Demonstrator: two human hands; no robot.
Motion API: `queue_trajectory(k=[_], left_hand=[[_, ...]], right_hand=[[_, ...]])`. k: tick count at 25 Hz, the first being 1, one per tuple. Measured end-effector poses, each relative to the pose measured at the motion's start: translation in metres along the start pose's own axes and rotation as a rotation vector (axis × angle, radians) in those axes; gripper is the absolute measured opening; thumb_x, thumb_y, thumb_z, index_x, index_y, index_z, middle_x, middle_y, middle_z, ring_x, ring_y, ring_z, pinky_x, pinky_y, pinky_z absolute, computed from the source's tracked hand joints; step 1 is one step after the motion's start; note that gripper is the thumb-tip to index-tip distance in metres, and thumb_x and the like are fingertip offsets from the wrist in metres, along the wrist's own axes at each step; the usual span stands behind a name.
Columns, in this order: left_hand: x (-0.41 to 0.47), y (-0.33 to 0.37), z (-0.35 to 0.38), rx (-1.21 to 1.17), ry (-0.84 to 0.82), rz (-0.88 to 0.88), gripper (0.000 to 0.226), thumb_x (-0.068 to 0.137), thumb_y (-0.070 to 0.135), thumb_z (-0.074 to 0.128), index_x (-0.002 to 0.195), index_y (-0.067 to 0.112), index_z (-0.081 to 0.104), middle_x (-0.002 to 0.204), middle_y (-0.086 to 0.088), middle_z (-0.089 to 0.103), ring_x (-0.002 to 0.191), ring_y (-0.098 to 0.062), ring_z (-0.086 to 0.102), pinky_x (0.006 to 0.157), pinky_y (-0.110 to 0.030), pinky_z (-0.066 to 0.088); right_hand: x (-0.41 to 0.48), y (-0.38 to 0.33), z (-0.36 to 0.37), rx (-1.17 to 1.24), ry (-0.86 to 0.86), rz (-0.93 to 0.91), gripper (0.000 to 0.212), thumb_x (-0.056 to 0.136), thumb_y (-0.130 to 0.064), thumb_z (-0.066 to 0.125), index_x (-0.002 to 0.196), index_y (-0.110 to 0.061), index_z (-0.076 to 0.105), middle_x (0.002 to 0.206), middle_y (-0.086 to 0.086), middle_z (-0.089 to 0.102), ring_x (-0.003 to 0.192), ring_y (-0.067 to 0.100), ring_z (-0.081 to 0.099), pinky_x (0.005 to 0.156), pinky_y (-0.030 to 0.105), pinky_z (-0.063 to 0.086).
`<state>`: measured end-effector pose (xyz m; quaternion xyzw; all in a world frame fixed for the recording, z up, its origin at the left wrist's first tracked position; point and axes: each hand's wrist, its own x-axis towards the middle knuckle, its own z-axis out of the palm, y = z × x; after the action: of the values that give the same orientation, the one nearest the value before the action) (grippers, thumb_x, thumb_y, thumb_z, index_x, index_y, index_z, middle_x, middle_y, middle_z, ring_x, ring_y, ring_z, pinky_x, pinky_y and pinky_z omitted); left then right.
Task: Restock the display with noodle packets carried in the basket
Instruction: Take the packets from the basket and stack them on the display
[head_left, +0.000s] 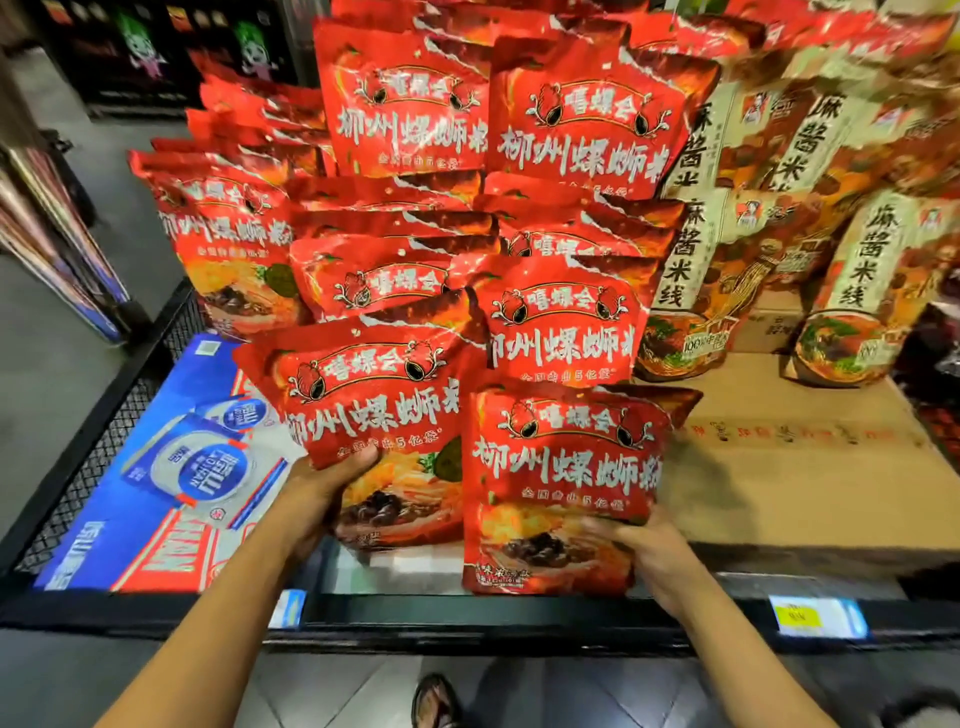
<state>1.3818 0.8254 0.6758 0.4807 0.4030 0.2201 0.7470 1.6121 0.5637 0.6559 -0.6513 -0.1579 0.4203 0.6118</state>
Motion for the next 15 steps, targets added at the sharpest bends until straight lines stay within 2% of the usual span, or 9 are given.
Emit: queue_trajectory(k=[2, 5, 7, 11, 13, 15], left_hand=[[-0.004, -0.003, 0.000, -0.024, 0.012, 0.011, 0.099, 0.024, 0.051, 0.098, 0.112, 0.016, 0.066, 0.108, -0.010, 0.075, 0.095, -0.029, 0.073, 0.079, -0.039, 0.057], [-0.012, -0.006, 0.000, -0.061, 0.027, 0.004, 0.102, 0.021, 0.049, 0.099, 0.112, 0.017, 0.065, 0.105, -0.009, 0.075, 0.091, -0.027, 0.074, 0.068, -0.033, 0.060], [-0.015, -0.007, 0.000, -0.058, 0.024, -0.009, 0.103, 0.018, 0.048, 0.099, 0.110, 0.017, 0.065, 0.103, -0.010, 0.076, 0.089, -0.028, 0.074, 0.069, -0.036, 0.060], [-0.023, -0.009, 0.005, -0.043, 0.012, -0.023, 0.103, 0.019, 0.046, 0.099, 0.111, 0.017, 0.064, 0.106, -0.013, 0.074, 0.093, -0.033, 0.073, 0.084, -0.044, 0.055], [-0.028, -0.010, 0.006, -0.036, 0.013, -0.006, 0.099, 0.022, 0.043, 0.099, 0.111, 0.017, 0.064, 0.104, -0.011, 0.075, 0.093, -0.031, 0.073, 0.085, -0.044, 0.055], [-0.035, -0.011, 0.008, -0.024, 0.008, 0.032, 0.099, 0.021, 0.044, 0.098, 0.110, 0.018, 0.063, 0.101, -0.008, 0.076, 0.090, -0.027, 0.074, 0.079, -0.041, 0.057]], right_hand=[[-0.007, 0.001, -0.002, -0.030, -0.017, 0.005, 0.104, 0.021, -0.054, 0.096, 0.112, -0.016, 0.063, 0.101, 0.001, 0.076, 0.094, 0.015, 0.072, 0.071, 0.022, 0.057], [-0.007, -0.007, -0.007, -0.010, -0.040, 0.042, 0.097, 0.026, -0.057, 0.095, 0.110, -0.017, 0.067, 0.104, 0.005, 0.075, 0.096, 0.020, 0.072, 0.077, 0.033, 0.055], [0.002, -0.014, -0.014, 0.004, 0.042, 0.048, 0.093, 0.027, -0.053, 0.095, 0.105, -0.012, 0.067, 0.100, 0.011, 0.076, 0.090, 0.025, 0.073, 0.073, 0.038, 0.055], [0.009, -0.014, -0.026, 0.037, 0.120, 0.035, 0.103, 0.021, -0.056, 0.095, 0.107, -0.008, 0.066, 0.101, 0.013, 0.075, 0.094, 0.028, 0.073, 0.076, 0.040, 0.055], [0.007, -0.010, -0.029, 0.079, 0.148, 0.015, 0.101, 0.020, -0.058, 0.094, 0.105, -0.011, 0.067, 0.100, 0.011, 0.076, 0.091, 0.025, 0.073, 0.074, 0.039, 0.055], [0.005, -0.008, -0.029, 0.088, 0.159, -0.006, 0.098, 0.020, -0.060, 0.093, 0.103, -0.013, 0.068, 0.098, 0.008, 0.076, 0.088, 0.023, 0.074, 0.072, 0.038, 0.055]])
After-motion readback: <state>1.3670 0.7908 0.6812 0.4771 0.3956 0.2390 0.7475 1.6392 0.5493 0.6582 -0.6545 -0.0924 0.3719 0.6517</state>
